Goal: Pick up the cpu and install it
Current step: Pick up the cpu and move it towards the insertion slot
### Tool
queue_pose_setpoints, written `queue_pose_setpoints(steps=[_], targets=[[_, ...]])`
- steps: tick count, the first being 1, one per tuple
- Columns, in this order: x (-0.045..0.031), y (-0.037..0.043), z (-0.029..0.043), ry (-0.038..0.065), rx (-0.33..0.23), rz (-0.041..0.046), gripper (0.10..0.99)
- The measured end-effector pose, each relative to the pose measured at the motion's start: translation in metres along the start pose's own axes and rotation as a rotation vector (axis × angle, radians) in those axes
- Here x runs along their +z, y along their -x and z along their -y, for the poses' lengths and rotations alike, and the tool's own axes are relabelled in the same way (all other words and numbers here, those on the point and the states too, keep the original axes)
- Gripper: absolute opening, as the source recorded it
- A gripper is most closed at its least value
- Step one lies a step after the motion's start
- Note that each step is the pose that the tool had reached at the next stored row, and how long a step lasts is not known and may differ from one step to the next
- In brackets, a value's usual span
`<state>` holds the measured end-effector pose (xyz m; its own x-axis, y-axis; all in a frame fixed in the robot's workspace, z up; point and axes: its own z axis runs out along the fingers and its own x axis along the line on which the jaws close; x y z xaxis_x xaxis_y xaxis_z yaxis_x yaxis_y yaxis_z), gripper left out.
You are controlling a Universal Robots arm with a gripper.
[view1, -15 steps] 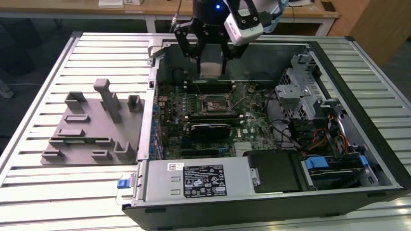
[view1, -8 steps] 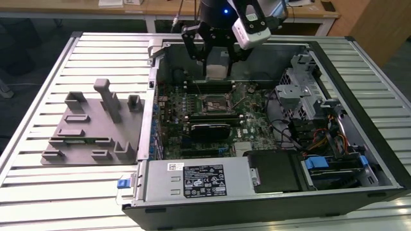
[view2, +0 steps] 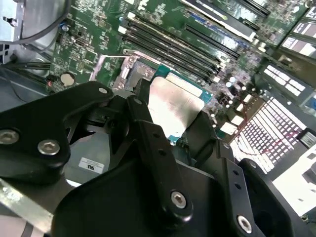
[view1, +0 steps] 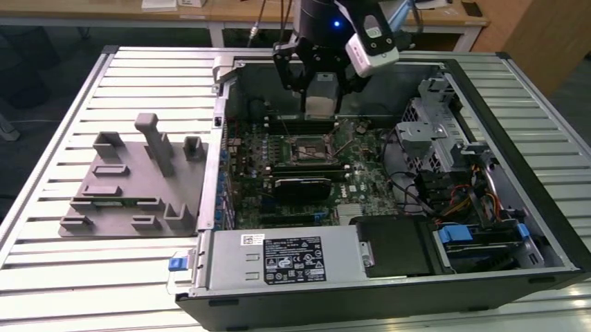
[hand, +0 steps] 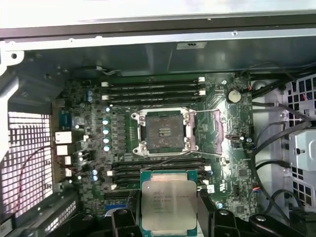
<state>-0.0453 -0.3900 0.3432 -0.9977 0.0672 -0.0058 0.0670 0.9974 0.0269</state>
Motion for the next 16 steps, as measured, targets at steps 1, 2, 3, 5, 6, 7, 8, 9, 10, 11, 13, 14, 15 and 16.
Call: queue_pose_setpoints(steps=[1,2,3,5,6,7,8,9,10,11,13,14,15,16], targets=[[0.0011,0.0018,-0.0002,0.000,0.000,0.0000,0.541],[0.0022,0.0034,-0.0005,0.000,0.000,0.0000,0.541],[0.0034,0.0048,-0.0007,0.000,0.000,-0.0001,0.541],[0.0061,0.0079,-0.0012,0.000,0.000,0.0000,0.541],[0.0074,0.0092,-0.0015,0.000,0.000,0.0000,0.541],[0.0087,0.0103,-0.0018,0.000,0.000,0.0000,0.541],[0.0099,0.0113,-0.0021,0.000,0.000,0.0000,0.541],[0.0111,0.0122,-0.0024,0.000,0.000,0.0000,0.541],[0.0123,0.0128,-0.0028,0.000,0.000,0.0000,0.541],[0.0135,0.0133,-0.0034,0.000,0.000,0.0000,0.541],[0.0168,0.0134,-0.0055,0.000,0.000,0.0001,0.541],[0.0186,0.0133,-0.0066,0.000,0.000,0.0001,0.541],[0.0202,0.0132,-0.0075,0.000,0.000,0.0001,0.541],[0.0220,0.0132,-0.0083,0.000,0.000,0.0000,0.541]])
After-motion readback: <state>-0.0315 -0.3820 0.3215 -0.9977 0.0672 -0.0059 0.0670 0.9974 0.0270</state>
